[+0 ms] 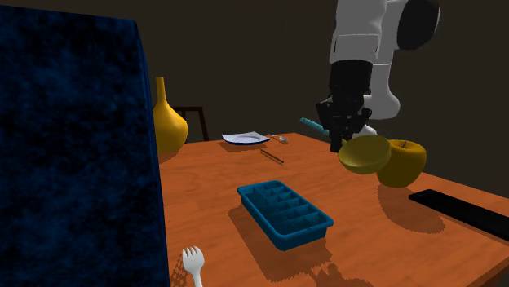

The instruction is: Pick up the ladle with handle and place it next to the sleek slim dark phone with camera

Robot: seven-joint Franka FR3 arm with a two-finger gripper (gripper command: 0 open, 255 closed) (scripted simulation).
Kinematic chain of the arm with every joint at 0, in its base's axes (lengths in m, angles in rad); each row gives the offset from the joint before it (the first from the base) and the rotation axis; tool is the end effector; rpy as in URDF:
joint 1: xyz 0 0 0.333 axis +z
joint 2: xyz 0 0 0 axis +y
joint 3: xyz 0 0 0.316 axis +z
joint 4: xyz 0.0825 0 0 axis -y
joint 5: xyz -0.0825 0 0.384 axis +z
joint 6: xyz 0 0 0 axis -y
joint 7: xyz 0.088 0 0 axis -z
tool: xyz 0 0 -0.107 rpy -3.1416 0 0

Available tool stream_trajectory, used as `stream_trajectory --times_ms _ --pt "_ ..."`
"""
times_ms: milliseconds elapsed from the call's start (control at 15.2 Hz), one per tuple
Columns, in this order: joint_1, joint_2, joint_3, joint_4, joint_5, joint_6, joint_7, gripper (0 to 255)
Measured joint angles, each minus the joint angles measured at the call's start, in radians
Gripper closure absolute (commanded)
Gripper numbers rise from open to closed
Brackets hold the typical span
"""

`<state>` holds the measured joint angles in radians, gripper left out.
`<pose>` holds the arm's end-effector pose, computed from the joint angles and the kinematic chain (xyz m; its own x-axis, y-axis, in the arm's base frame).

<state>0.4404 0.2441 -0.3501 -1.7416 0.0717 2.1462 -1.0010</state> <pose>0.6389 0.0775 0.4575 0.4691 0.8795 0.0803 0.8654 -0.4759 0.1567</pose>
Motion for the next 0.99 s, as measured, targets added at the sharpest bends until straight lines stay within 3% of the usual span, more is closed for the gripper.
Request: stream_trajectory --times_ms 594,990 --pt "0.115 0.075 0.059 0.107 -0.029 -0.036 0.194 255" --pt "0.126 0.099 0.066 0.082 -0.027 0.012 0.212 255"
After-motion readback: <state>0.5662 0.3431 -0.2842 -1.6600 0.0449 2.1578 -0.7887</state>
